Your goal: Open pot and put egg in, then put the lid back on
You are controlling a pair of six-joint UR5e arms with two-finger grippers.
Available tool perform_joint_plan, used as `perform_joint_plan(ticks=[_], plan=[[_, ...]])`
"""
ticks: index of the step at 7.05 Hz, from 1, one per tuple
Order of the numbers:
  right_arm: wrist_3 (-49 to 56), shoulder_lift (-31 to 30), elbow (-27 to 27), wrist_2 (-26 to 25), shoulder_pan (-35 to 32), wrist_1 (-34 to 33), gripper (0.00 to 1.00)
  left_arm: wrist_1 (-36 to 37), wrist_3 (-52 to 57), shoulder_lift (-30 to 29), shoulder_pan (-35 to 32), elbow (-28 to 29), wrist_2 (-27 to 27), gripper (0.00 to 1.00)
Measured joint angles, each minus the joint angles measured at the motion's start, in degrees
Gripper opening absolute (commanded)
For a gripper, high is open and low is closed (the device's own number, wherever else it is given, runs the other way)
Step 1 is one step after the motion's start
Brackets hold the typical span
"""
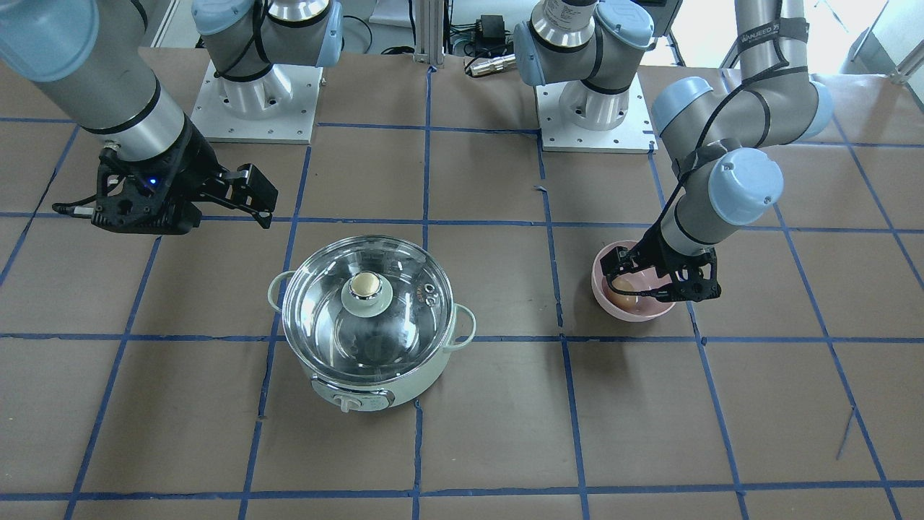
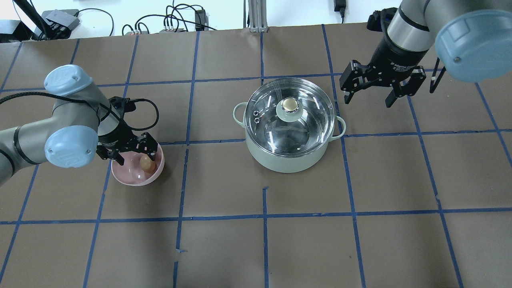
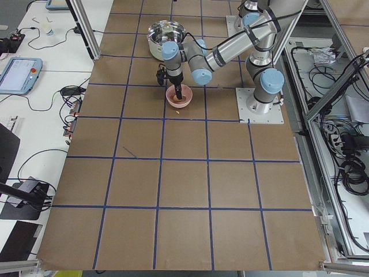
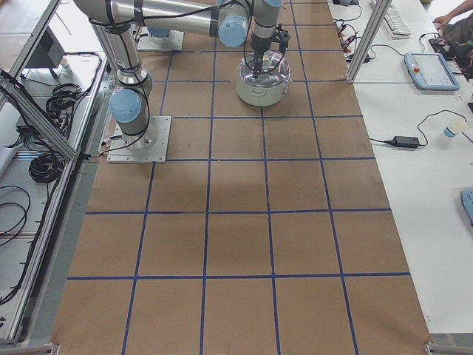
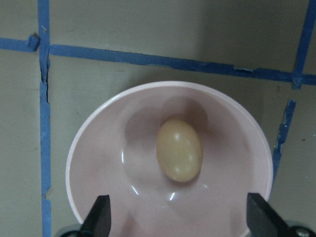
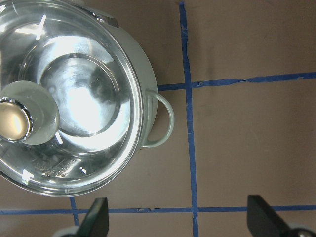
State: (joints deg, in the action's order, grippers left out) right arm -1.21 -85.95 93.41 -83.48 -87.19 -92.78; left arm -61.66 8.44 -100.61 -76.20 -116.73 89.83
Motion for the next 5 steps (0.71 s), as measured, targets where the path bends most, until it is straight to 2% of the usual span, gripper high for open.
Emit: perform_joint_plan(ticks=[5], plan=[[0.35, 0.0, 0.0, -0.02, 0.0, -0.08, 1.0, 0.21, 0.58, -1.87, 0.04, -0.3, 0.17, 0.96]])
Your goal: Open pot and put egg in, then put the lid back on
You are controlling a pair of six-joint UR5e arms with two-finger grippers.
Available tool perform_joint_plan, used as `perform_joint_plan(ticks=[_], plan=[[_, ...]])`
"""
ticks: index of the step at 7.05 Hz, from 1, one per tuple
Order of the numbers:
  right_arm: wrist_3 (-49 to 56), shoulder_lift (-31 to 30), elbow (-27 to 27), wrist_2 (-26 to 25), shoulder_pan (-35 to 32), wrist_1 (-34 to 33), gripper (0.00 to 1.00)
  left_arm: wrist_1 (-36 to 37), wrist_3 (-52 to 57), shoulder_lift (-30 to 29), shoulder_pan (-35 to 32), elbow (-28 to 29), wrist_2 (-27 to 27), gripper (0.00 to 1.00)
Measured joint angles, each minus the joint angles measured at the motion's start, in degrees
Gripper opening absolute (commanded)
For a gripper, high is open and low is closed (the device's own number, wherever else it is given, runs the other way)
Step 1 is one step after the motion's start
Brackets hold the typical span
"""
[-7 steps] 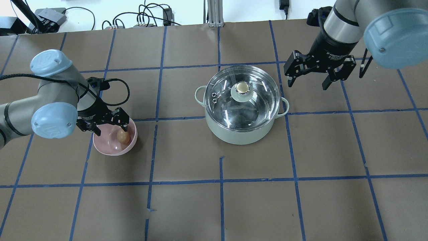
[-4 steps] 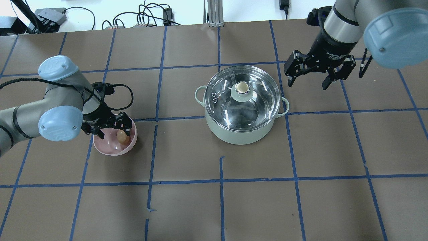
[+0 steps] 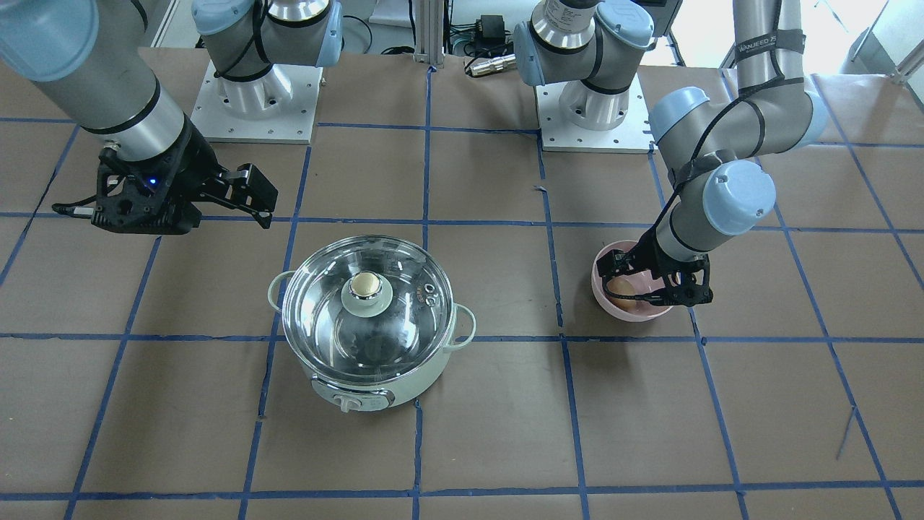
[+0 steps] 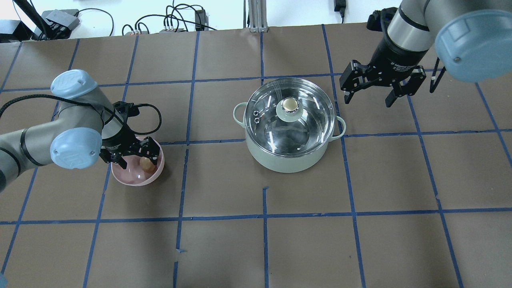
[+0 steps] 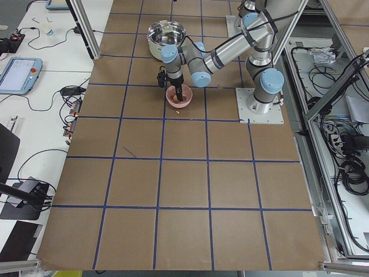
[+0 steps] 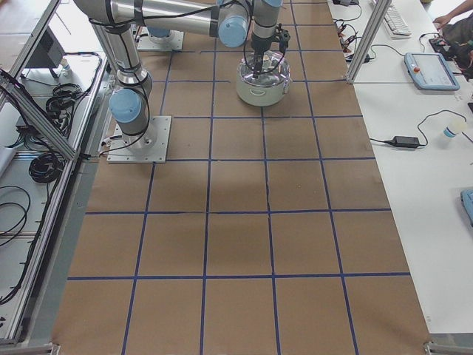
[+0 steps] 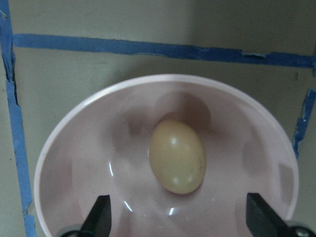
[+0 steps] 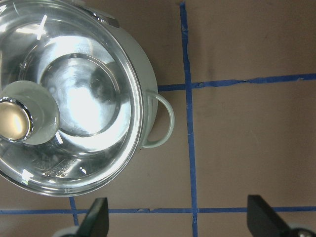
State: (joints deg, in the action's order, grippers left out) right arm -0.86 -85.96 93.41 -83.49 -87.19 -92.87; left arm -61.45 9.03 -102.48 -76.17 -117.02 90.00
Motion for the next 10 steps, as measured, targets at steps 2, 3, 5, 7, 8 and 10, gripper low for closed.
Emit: perform_joint_plan(ticks=[2, 3, 5, 7, 8, 10], plan=[[0.06, 0.0, -0.01, 0.0, 0.0, -0.03, 1.0, 0.01, 0.08, -0.64, 0.11, 0.3, 0.31, 0.95], [0.07, 0.0, 0.01, 0.0, 0.0, -0.03, 1.0, 0.01, 0.1, -0.75, 0.18, 0.23, 0.39, 0.95], [0.07, 0.0, 0.0, 0.0, 0.0, -0.03, 1.0, -0.09, 0.17, -0.85, 0.25, 0.0, 0.54, 0.95], [0.15, 0.0, 0.0, 0.0, 0.0, -0.03, 1.0, -0.55, 0.38, -1.32, 0.3, 0.03, 1.03, 0.95], [0.23, 0.0, 0.01, -0.02, 0.01, -0.03, 1.0, -0.7, 0.41, -1.76, 0.31, 0.06, 1.63, 0.95], [0.32, 0.0, 0.02, -0.08, 0.06, -0.03, 1.0, -0.77, 0.06, -2.31, 0.31, 0.06, 2.07, 0.95]])
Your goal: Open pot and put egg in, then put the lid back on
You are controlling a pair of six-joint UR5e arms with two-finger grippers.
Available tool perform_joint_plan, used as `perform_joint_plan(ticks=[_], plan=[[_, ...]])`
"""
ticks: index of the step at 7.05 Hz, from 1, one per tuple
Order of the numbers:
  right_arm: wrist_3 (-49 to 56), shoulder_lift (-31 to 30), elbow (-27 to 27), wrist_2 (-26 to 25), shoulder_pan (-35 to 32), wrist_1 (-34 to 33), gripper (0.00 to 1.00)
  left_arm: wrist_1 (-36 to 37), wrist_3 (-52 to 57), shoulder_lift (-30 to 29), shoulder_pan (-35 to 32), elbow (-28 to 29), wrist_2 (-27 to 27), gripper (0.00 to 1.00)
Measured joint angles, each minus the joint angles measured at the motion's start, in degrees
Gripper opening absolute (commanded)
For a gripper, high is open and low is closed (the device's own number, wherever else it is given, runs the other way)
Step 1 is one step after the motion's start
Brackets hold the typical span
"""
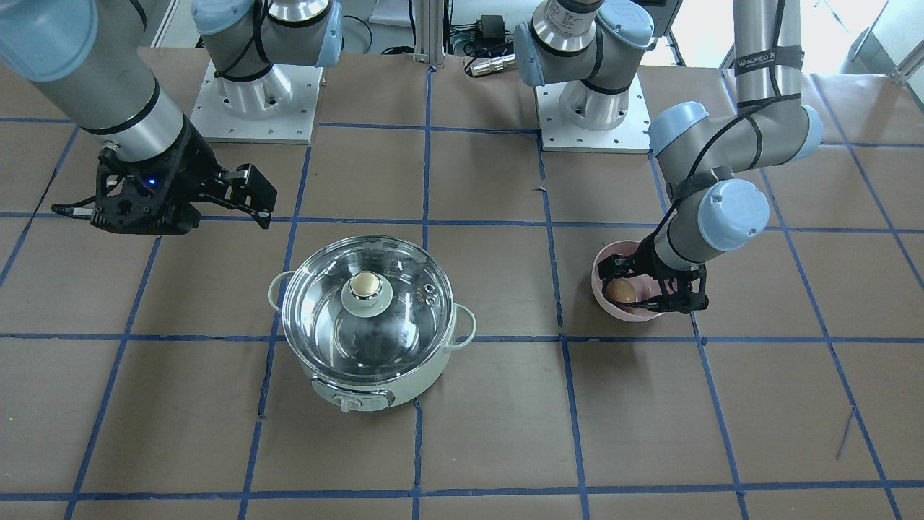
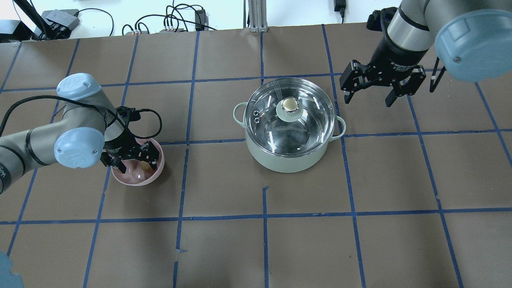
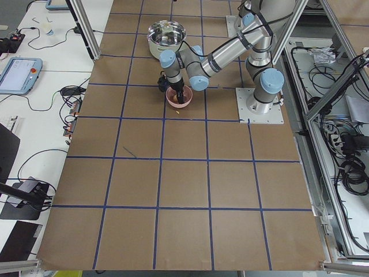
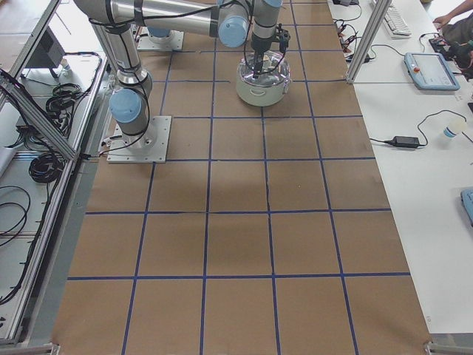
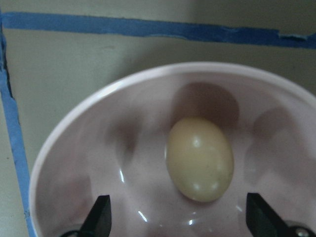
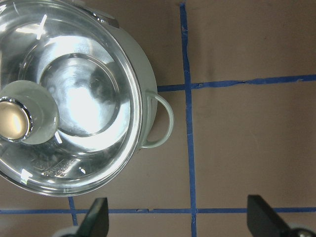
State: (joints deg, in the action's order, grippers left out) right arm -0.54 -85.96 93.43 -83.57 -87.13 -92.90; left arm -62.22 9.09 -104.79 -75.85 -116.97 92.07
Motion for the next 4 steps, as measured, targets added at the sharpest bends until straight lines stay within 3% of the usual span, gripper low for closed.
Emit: perform_joint_plan(ticks=[4], plan=[[-5.15, 0.6, -0.38, 0.13, -2.02, -4.27, 1.0, 0.65, -0.36, 0.16, 0.0, -0.16, -0.23, 0.92]])
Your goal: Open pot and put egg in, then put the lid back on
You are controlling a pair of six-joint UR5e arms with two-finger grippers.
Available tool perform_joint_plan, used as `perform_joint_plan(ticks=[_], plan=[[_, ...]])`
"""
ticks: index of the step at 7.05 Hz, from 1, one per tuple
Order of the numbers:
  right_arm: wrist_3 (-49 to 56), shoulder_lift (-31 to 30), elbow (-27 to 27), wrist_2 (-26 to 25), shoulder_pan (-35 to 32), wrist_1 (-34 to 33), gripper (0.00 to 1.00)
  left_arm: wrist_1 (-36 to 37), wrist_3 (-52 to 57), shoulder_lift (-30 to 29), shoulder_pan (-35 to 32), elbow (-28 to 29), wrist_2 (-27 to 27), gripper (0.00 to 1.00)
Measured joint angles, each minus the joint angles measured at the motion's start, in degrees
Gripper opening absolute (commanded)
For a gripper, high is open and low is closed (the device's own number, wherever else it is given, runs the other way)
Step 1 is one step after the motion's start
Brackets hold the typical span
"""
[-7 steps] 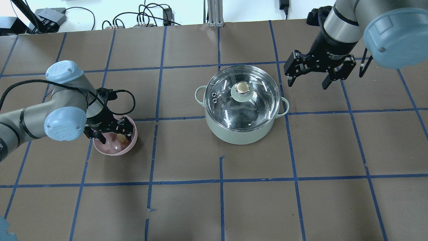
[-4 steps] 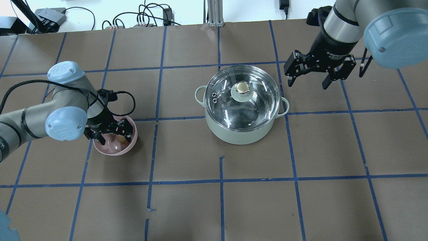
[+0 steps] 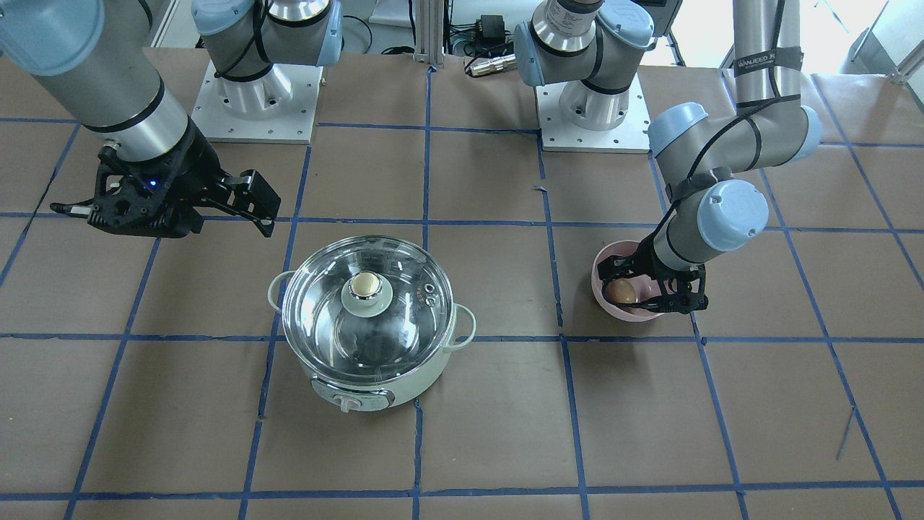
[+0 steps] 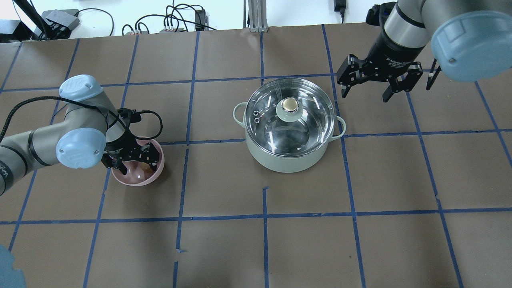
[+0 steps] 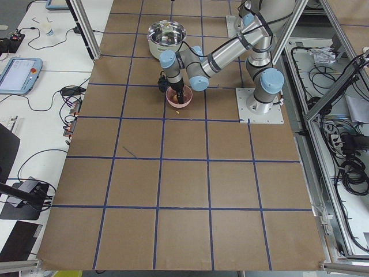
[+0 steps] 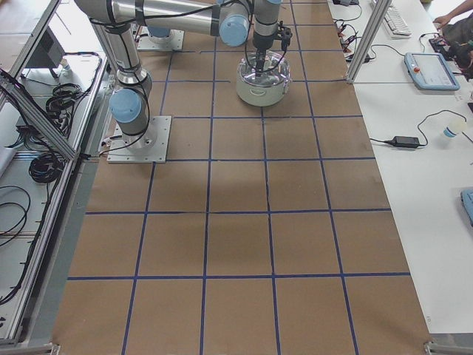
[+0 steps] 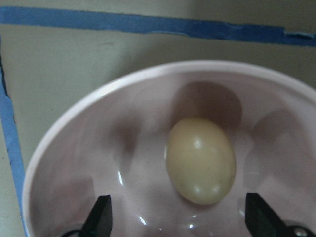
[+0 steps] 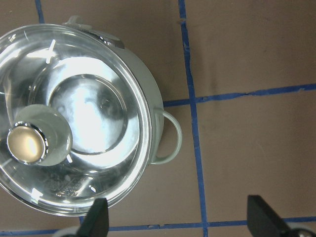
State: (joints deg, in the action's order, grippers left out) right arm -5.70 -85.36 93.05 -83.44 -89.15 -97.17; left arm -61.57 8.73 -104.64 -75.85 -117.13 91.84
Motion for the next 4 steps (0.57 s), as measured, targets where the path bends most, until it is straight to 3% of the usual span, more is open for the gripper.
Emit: perform_joint_plan(ticks=[4], plan=[[-11.67, 5.17, -0.21, -0.19, -11.16, -12.78, 0.99, 7.88, -0.29, 0.34, -0.08, -2.1, -0.26, 0.92]])
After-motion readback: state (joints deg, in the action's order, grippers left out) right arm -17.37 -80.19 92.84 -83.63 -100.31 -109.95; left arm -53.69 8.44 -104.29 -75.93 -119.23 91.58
